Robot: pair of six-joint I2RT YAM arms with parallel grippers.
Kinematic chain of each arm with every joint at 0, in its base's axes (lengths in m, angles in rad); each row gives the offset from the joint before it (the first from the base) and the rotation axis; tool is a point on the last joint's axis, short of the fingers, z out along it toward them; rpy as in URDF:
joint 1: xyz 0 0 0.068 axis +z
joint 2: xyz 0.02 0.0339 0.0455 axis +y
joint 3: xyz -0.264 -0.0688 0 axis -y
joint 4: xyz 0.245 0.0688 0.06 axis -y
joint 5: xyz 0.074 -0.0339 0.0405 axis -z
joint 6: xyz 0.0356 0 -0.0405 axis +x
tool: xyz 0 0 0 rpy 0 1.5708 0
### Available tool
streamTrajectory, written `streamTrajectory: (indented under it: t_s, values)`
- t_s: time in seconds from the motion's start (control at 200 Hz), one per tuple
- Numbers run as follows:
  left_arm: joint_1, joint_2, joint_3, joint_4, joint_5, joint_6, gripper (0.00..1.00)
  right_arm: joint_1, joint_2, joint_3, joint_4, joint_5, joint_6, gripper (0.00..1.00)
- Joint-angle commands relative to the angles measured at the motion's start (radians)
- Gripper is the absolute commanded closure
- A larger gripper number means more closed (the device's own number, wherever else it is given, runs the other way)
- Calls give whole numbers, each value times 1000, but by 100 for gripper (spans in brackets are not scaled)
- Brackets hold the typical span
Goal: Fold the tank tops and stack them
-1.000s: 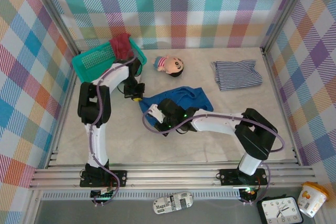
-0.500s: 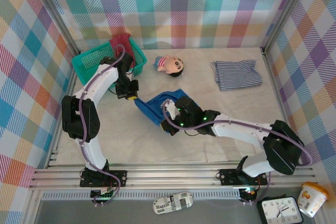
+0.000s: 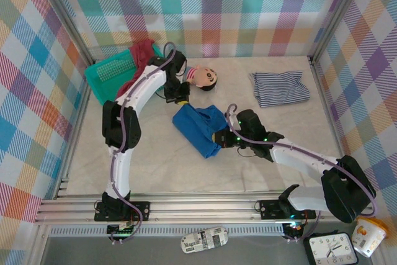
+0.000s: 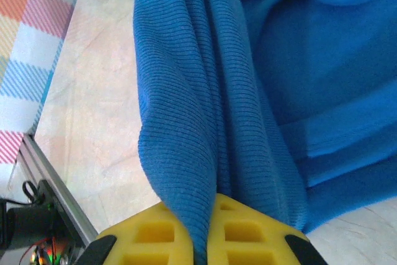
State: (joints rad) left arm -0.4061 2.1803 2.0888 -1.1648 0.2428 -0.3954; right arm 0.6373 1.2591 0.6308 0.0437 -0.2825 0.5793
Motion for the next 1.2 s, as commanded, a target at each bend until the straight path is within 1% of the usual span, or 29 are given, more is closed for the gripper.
streamTrajectory:
  t_s: [0.0, 0.2, 0.265, 0.355, 0.42, 0.505, 0.55, 0.6, 0.63, 0.755, 0.83, 0.915, 0.97, 1.08, 1.195]
  values:
    - [-1, 65, 105, -9, -6, -19, 100, -45, -11, -20, 5, -52, 44, 93]
    - [-17, 174, 201, 42, 29, -27, 98, -152, 75, -10, 42, -136, 6, 92]
    - [-22, 207, 225, 58, 44, -23, 98, -176, 103, -1, 50, -142, -8, 91]
    - [-26, 253, 265, 76, 70, -18, 93, -201, 150, 1, 77, -148, -9, 89]
    - [-30, 287, 303, 73, 76, -13, 93, -220, 181, -4, 100, -143, -9, 88]
    - [-31, 307, 323, 93, 84, -13, 89, -257, 205, -27, 169, -135, 25, 87]
    - [-31, 303, 324, 112, 80, -13, 86, -267, 212, -29, 190, -123, 30, 85]
    - [-31, 297, 324, 131, 73, -18, 75, -273, 223, -24, 207, -118, 35, 82]
    - [-30, 296, 326, 143, 73, -20, 71, -273, 231, -21, 216, -116, 39, 79]
    - [-30, 284, 337, 163, 81, -19, 62, -282, 248, -8, 210, -75, 37, 76]
    - [-29, 266, 336, 152, 72, -6, 56, -286, 228, 3, 143, -24, 17, 70]
    - [-29, 235, 327, 122, 50, 20, 53, -286, 187, 14, 37, 47, -24, 65]
    - [-28, 213, 316, 97, 42, 38, 52, -286, 157, 14, -15, 80, -48, 58]
    - [-28, 140, 217, 79, 31, 62, 51, -285, 100, -10, -45, 65, -45, 54]
    - [-25, 44, 61, 81, 4, 82, 50, -263, 22, -47, -100, 70, 8, 48]
